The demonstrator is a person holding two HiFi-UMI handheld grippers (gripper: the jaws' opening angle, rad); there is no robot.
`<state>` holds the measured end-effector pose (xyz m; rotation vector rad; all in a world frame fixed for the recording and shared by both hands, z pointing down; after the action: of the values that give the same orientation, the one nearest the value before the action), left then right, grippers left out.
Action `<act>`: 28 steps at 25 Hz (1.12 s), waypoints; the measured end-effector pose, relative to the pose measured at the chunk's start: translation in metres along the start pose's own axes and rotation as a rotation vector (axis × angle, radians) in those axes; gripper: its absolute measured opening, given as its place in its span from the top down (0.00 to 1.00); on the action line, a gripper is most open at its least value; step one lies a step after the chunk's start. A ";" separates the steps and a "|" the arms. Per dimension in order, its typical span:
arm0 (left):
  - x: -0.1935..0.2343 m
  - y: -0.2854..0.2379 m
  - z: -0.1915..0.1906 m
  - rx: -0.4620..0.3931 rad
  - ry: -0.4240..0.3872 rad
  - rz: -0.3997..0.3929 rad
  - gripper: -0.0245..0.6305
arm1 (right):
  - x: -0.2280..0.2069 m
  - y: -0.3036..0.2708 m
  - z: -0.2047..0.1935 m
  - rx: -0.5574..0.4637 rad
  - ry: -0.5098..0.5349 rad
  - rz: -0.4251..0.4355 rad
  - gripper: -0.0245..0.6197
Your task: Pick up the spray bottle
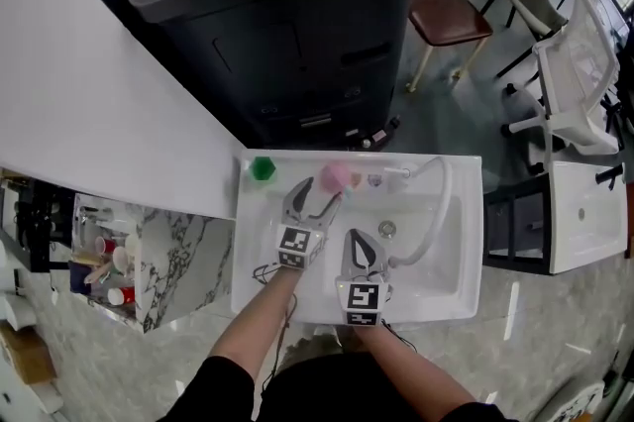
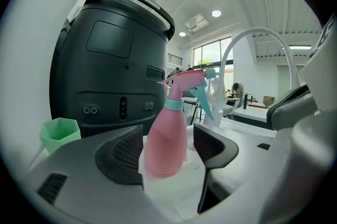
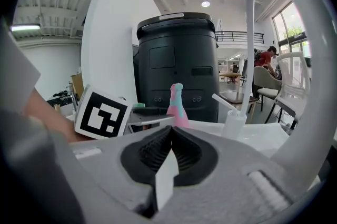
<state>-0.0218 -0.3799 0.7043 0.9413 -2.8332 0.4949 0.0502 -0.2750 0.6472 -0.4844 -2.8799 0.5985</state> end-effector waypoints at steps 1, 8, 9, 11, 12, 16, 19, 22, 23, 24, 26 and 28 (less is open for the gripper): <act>-0.002 -0.002 -0.004 -0.002 -0.009 -0.005 0.51 | 0.000 0.002 -0.003 0.008 -0.002 -0.002 0.96; -0.004 -0.015 -0.010 0.022 -0.013 -0.029 0.46 | 0.005 0.009 -0.014 0.011 0.008 0.006 0.96; -0.003 -0.018 -0.011 0.028 -0.016 -0.032 0.45 | 0.006 0.009 -0.015 0.010 0.017 0.011 0.96; -0.001 -0.024 -0.013 0.045 -0.018 -0.035 0.44 | 0.006 0.008 -0.016 0.010 0.027 0.021 0.96; 0.000 -0.027 -0.015 0.054 -0.017 -0.037 0.44 | 0.007 0.008 -0.017 0.015 0.025 0.024 0.96; 0.004 -0.035 -0.020 0.072 -0.013 -0.035 0.43 | 0.009 0.005 -0.022 0.033 0.011 0.030 0.96; 0.010 -0.039 -0.023 0.088 -0.022 -0.030 0.43 | 0.008 0.003 -0.025 0.043 0.007 0.031 0.96; 0.009 -0.042 -0.024 0.090 -0.016 -0.040 0.43 | 0.007 0.003 -0.027 0.049 0.005 0.033 0.96; 0.010 -0.042 -0.025 0.086 -0.002 -0.039 0.43 | 0.006 0.002 -0.027 0.050 0.007 0.035 0.96; 0.011 -0.043 -0.025 0.079 0.016 -0.035 0.43 | 0.005 0.002 -0.028 0.052 0.010 0.036 0.96; 0.014 -0.042 -0.024 0.068 0.036 -0.028 0.44 | 0.005 0.002 -0.029 0.056 0.012 0.037 0.96; 0.014 -0.039 -0.023 0.066 0.048 -0.019 0.45 | 0.004 0.004 -0.030 0.057 0.012 0.037 0.96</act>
<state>-0.0099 -0.4094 0.7396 0.9537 -2.7777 0.6045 0.0539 -0.2593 0.6731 -0.5323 -2.8394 0.6789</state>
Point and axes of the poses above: the fingertips, and each gripper's own axes: y backward along the fingers, x to its left, z out of its top, the point moved 3 cm from there along y, backward along the fingers, and after that the axes turned 7 degrees about y, right-handed, at the moved point
